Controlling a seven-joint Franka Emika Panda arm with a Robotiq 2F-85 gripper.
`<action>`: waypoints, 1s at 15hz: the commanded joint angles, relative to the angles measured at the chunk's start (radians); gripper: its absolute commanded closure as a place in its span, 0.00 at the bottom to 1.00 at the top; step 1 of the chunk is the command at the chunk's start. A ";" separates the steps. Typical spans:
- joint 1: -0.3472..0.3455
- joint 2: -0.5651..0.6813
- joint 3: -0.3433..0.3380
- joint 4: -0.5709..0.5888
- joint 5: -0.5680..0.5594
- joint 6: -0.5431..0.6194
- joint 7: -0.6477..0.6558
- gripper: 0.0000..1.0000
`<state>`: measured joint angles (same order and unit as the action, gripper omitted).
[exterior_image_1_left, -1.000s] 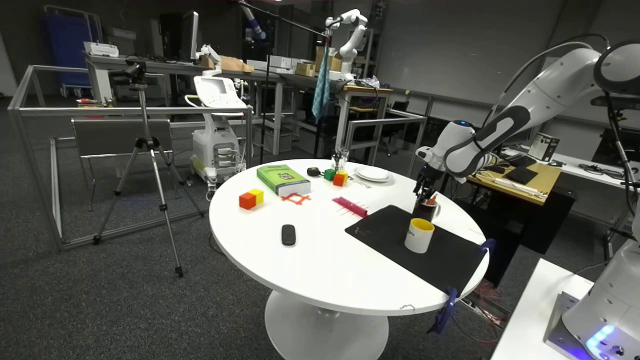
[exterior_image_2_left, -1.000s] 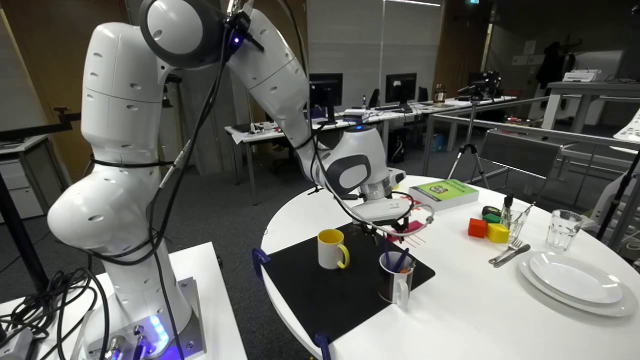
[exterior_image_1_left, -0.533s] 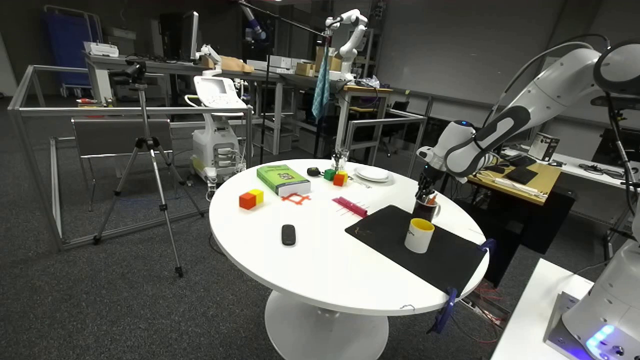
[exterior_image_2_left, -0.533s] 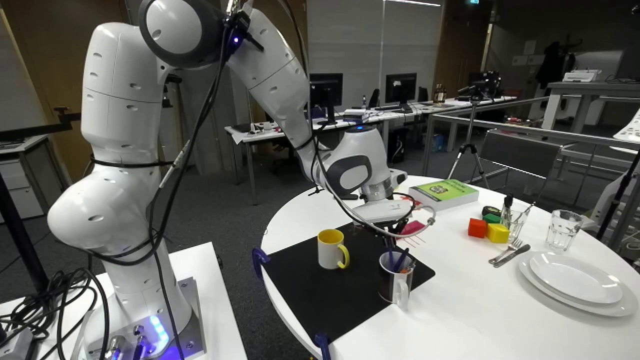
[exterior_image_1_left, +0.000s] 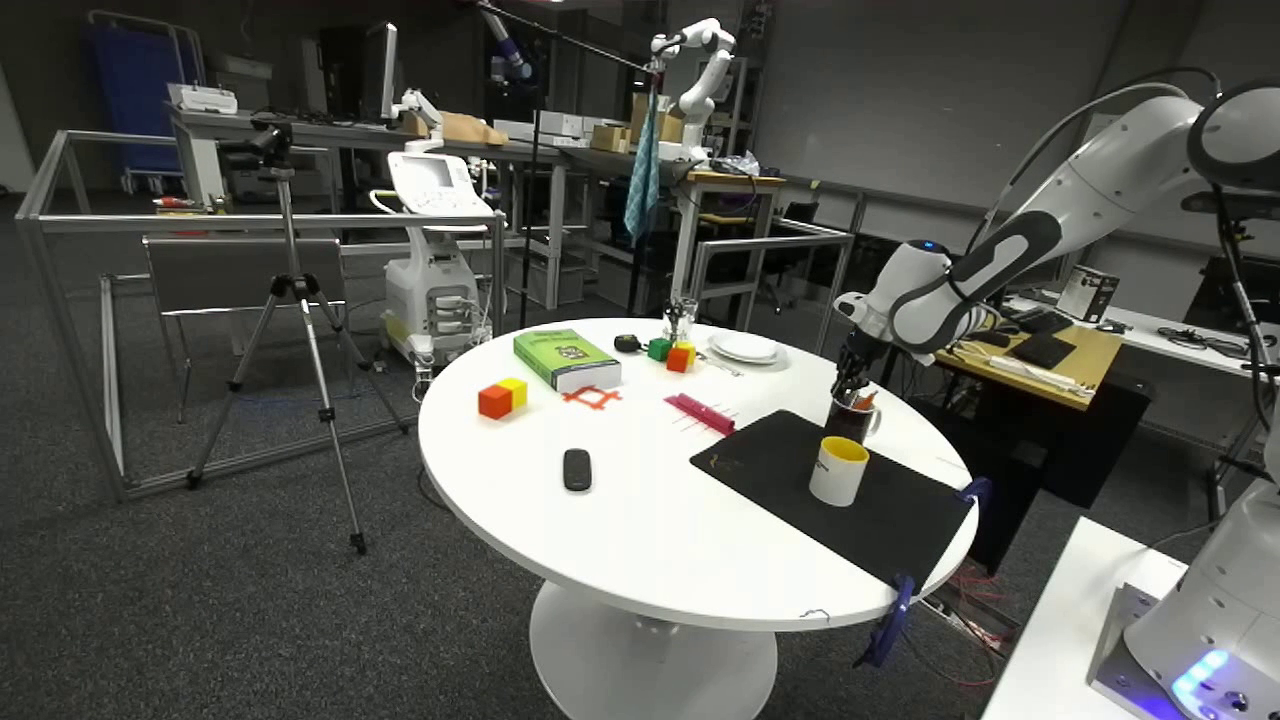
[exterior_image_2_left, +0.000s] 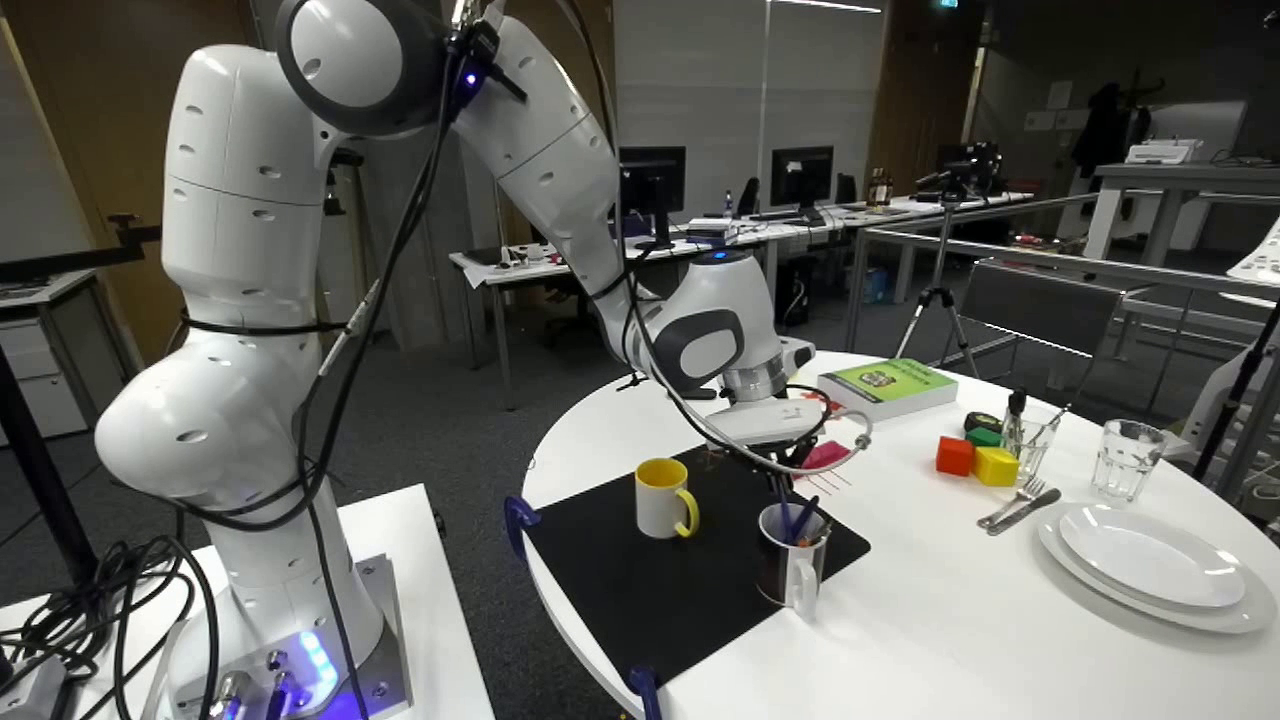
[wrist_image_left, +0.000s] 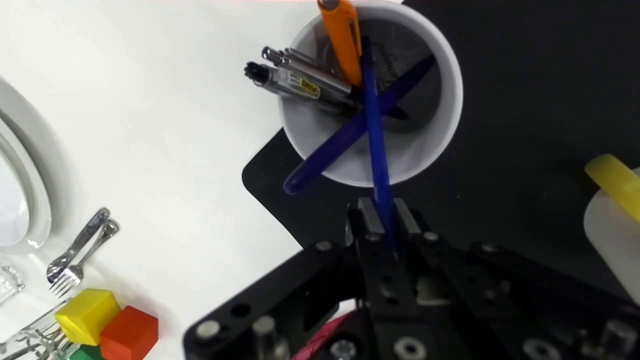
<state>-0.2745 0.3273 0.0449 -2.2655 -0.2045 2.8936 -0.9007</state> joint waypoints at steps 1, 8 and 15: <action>-0.017 -0.043 0.008 -0.014 0.041 0.004 -0.032 0.98; -0.046 -0.114 0.030 -0.031 0.190 0.001 -0.033 0.98; -0.075 -0.189 0.077 -0.033 0.388 -0.010 -0.029 0.98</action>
<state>-0.3193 0.2059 0.0877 -2.2682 0.1003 2.8936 -0.9034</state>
